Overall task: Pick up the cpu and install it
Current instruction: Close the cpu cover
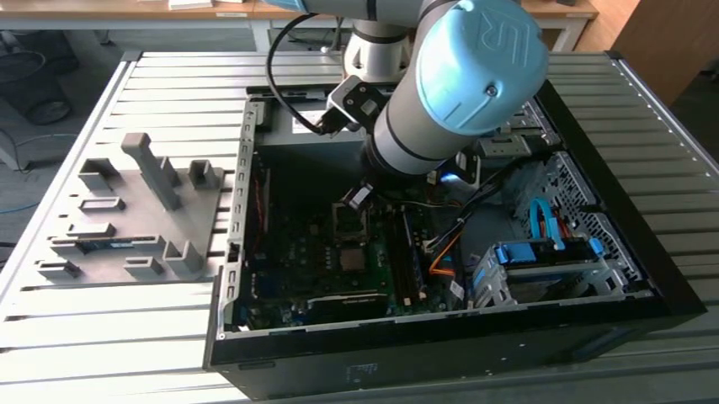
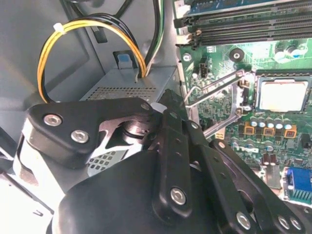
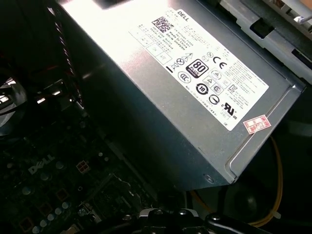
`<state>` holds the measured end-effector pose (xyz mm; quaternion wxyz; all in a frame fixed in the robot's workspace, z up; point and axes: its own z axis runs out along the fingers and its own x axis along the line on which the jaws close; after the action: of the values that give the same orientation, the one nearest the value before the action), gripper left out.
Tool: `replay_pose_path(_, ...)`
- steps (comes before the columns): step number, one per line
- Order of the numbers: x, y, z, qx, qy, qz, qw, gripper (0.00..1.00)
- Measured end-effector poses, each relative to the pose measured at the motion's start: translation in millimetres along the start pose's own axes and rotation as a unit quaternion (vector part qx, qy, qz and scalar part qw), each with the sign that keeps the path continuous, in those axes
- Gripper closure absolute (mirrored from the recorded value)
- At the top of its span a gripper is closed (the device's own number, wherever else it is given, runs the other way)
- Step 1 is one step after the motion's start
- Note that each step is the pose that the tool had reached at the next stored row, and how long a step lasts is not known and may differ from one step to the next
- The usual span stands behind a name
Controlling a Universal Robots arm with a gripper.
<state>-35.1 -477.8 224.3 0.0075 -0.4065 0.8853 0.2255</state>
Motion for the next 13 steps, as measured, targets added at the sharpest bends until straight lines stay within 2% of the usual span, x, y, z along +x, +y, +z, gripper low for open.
replay_pose_path(13, 0.1, 0.0, 0.0, -0.0044, 0.0090, -0.020, 0.9997, 0.90)
